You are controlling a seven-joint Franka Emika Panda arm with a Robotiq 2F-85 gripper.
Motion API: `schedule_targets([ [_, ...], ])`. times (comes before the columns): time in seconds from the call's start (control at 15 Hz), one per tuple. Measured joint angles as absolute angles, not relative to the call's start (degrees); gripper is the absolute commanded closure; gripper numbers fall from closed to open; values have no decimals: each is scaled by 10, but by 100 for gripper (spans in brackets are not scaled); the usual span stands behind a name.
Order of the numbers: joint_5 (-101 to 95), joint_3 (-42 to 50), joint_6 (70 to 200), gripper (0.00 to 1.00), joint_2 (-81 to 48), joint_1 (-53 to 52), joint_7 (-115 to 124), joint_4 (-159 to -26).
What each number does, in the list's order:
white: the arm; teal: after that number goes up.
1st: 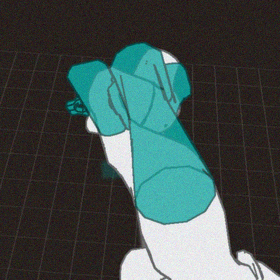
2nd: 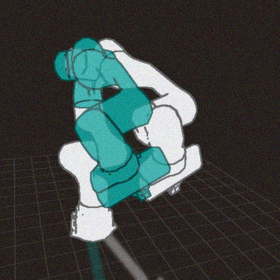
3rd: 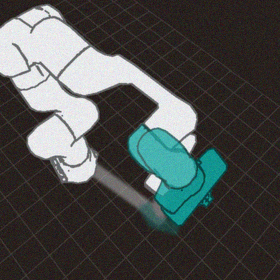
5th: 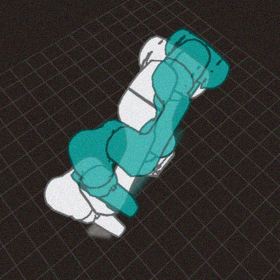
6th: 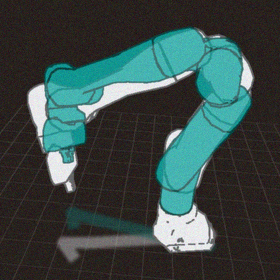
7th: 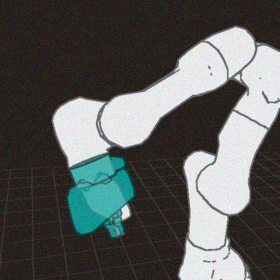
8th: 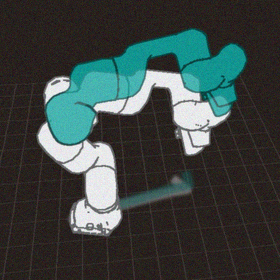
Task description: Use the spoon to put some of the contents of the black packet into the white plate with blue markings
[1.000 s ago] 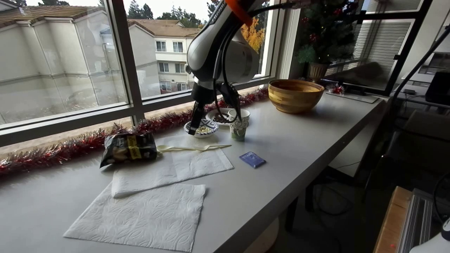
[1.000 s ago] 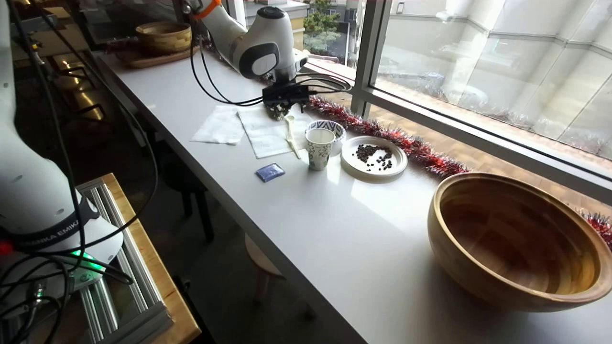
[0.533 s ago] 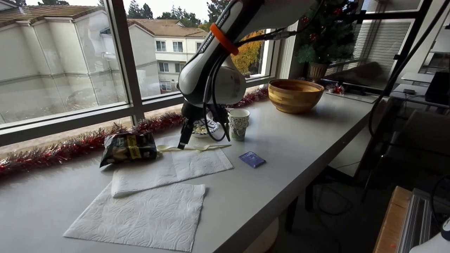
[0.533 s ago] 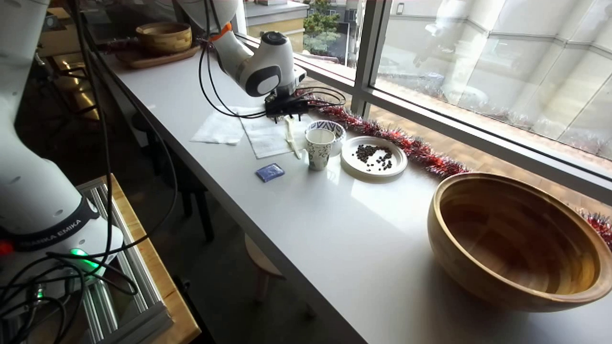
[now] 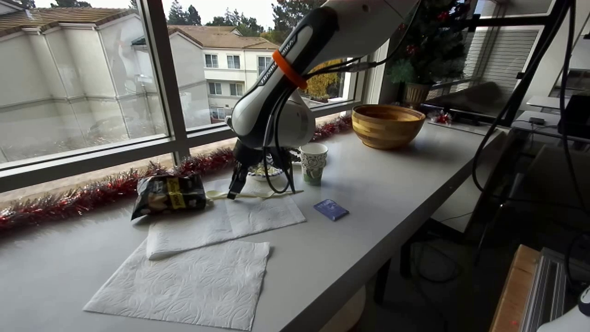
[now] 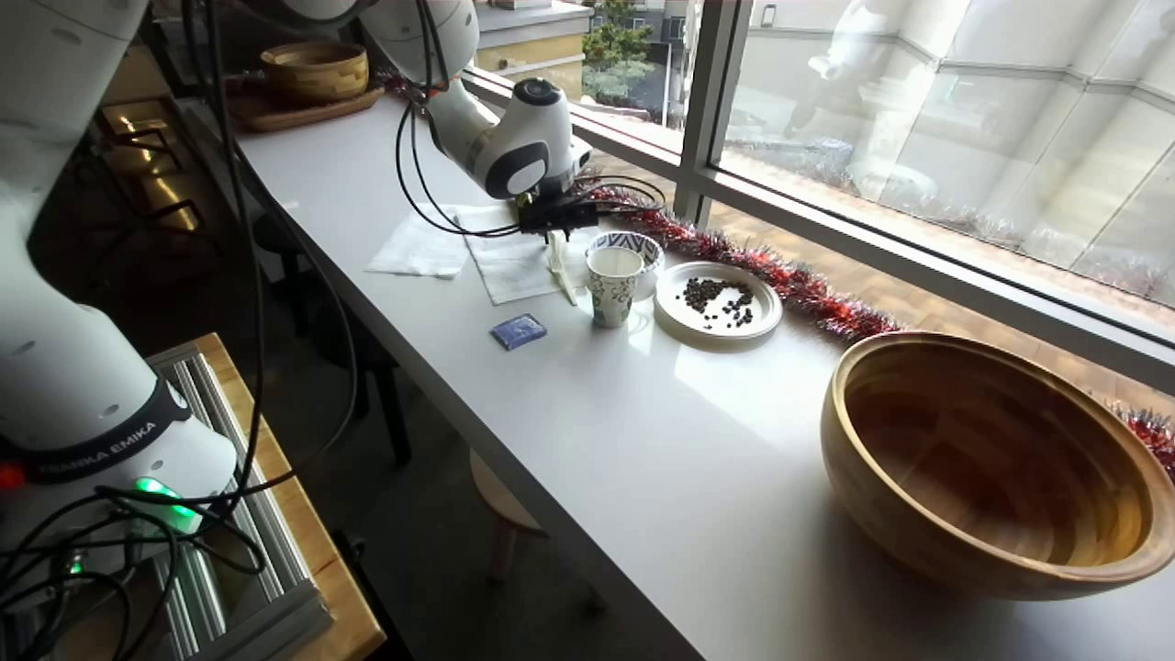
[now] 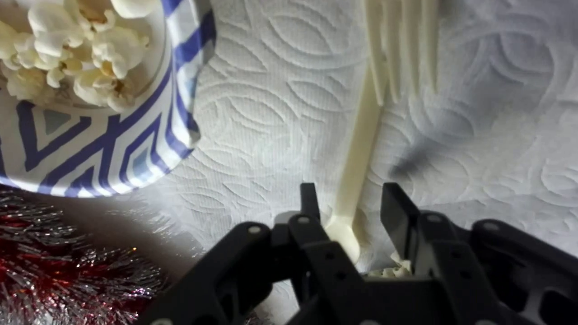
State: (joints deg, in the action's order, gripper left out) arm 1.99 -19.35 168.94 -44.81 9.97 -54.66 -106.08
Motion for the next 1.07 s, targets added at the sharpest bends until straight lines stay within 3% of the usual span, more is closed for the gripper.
schedule_targets([
  [0.13,18,-199,1689,77,-456,105,-547,-1052],
  [0.2,18,-202,1689,83,-460,108,-547,-1048],
  [0.27,18,-205,1689,82,-463,111,-547,-1045],
  [0.33,18,-209,1689,93,-465,113,-547,-1043],
  [0.4,18,-212,1689,98,-466,116,-547,-1042],
  [1.07,18,-231,1666,97,-439,128,-506,-1048],
])
